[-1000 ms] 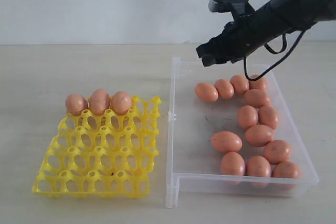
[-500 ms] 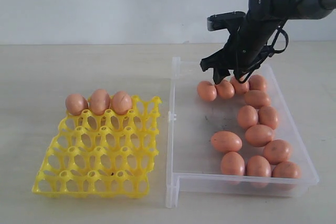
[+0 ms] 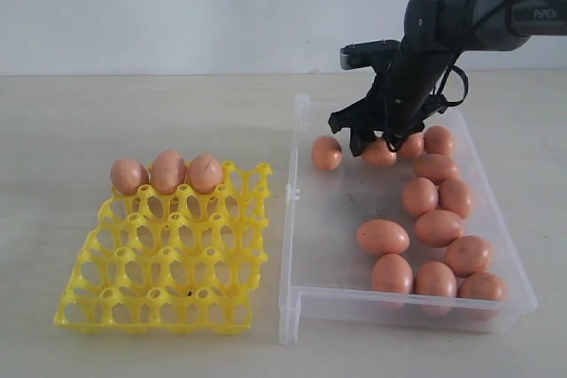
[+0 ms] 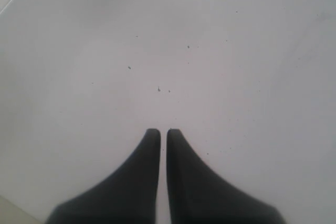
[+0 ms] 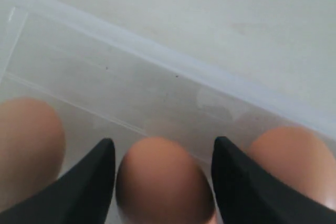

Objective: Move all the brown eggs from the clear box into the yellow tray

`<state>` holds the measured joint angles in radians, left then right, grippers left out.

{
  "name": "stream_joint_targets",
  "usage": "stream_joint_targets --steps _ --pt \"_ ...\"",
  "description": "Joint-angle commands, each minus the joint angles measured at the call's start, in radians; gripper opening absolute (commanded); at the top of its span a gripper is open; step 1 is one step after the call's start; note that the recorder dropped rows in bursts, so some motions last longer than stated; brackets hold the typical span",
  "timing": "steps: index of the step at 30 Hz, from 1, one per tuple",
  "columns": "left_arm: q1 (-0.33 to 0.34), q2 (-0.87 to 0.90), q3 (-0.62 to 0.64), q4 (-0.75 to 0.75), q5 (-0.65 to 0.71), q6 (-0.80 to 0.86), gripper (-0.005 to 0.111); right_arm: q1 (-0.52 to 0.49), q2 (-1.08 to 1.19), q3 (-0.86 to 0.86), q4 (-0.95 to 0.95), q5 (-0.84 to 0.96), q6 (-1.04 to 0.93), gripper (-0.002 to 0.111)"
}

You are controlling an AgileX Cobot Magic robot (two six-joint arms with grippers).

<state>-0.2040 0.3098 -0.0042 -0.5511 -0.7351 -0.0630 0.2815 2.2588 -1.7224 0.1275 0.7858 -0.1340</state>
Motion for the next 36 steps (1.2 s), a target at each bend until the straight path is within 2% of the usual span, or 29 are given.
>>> stream_joint_targets --steps 1,4,6,11,15,20,22,23,24,26,27,28,29,30,31,32,34,36 --pt "0.002 -0.003 0.004 -0.003 0.004 0.005 0.004 -0.002 0.017 -0.007 -0.046 0.039 0.020 0.044" --pt "0.002 -0.003 0.004 -0.003 0.004 0.005 0.004 -0.002 0.025 -0.007 -0.062 0.091 -0.008 0.024" --pt "0.002 -0.003 0.004 -0.003 0.004 0.005 0.004 -0.002 0.025 -0.007 -0.075 0.102 -0.048 0.000" --pt "0.002 -0.003 0.004 -0.003 0.004 0.005 0.004 -0.002 0.001 -0.005 -0.040 0.029 -0.102 0.000" --pt "0.002 -0.003 0.004 -0.003 0.004 0.005 0.004 -0.002 -0.057 0.045 0.134 -0.138 -0.253 0.000" --pt "0.002 -0.003 0.004 -0.003 0.000 0.005 0.004 -0.002 -0.174 0.272 0.513 -0.521 -0.581 0.000" --pt "0.002 -0.003 0.004 -0.003 0.000 0.005 0.004 -0.002 -0.225 0.395 0.697 -0.713 -0.762 0.000" --pt "0.002 -0.003 0.004 -0.003 0.000 0.005 0.004 -0.002 -0.260 0.496 0.803 -0.872 -0.857 0.000" --pt "0.002 -0.003 0.004 -0.003 0.000 0.005 0.004 -0.002 -0.271 0.530 0.803 -0.938 -0.842 0.000" --pt "0.002 -0.003 0.004 -0.003 0.000 0.005 0.004 -0.004 -0.289 0.600 0.597 -1.048 -0.580 0.000" --pt "0.002 -0.003 0.004 -0.003 0.000 0.005 0.004 -0.004 -0.294 0.636 0.282 -1.088 -0.212 0.000" --pt "0.002 -0.003 0.004 -0.003 0.000 0.005 0.004 -0.004 -0.296 0.658 0.078 -1.132 0.025 0.000" --pt "0.002 -0.003 0.004 -0.003 0.000 0.005 0.004 -0.005 -0.296 0.724 -0.284 -1.310 0.406 0.000" --pt "0.002 -0.003 0.004 -0.003 0.000 0.005 0.004 -0.011 -0.294 0.760 -0.425 -1.450 0.491 0.000" --pt "0.002 -0.003 0.004 -0.003 0.000 0.005 0.004 -0.011 -0.293 0.815 -0.483 -1.690 0.521 0.000" --pt "0.002 -0.003 0.004 -0.003 0.000 0.005 0.004 -0.011 -0.293 0.852 -0.495 -1.811 0.492 0.000" --pt "0.002 -0.003 0.004 -0.003 0.000 0.005 0.004 -0.017 -0.293 0.901 -0.500 -1.999 0.492 0.000" --pt "0.002 -0.003 0.004 -0.003 0.000 0.005 0.004 -0.012 -0.295 0.931 -0.544 -2.007 0.514 0.000"
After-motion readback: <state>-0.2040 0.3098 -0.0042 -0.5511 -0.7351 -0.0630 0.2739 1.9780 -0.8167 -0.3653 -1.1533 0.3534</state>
